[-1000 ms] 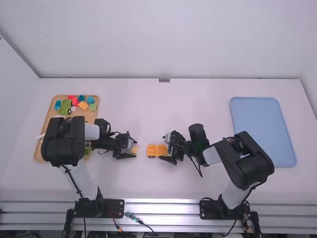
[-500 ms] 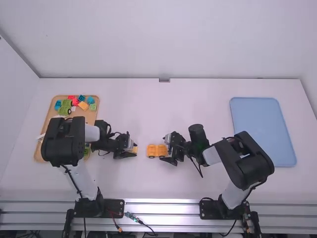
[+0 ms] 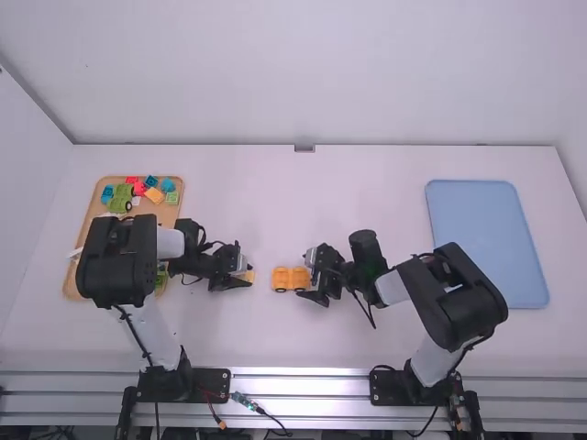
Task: Assemble lego blocks to make yellow taxi
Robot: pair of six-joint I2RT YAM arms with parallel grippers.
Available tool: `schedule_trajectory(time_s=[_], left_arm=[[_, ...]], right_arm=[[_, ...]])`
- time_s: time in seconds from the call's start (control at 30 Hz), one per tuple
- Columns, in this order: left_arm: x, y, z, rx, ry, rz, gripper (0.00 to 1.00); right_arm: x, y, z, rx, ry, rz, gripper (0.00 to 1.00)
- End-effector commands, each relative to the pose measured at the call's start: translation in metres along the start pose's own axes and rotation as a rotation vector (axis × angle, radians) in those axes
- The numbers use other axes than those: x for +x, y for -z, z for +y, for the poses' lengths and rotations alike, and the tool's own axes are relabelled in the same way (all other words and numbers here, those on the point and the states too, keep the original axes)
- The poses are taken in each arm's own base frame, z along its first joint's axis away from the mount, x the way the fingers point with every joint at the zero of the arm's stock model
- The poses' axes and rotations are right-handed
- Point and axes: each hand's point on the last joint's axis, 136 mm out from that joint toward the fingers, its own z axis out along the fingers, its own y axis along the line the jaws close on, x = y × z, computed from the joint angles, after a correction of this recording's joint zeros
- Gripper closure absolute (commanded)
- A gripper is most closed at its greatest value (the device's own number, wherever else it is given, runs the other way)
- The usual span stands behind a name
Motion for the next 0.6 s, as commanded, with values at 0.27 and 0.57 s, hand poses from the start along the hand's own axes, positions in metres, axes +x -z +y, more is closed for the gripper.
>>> schedule_trajectory(time_s=[0.27, 0.57], left_arm=[[-0.004, -0.002, 0.002, -0.005, -0.009, -0.028, 0.86], [-0.018, 0.004, 0.012, -0.002, 0.005, -0.07, 0.81]], right_arm=[[-0.001, 0.002, 0.003, -0.002, 0.004, -0.002, 0.01], [0.009, -0.003, 0.006, -0.02, -0.019, 0.006, 0.01]])
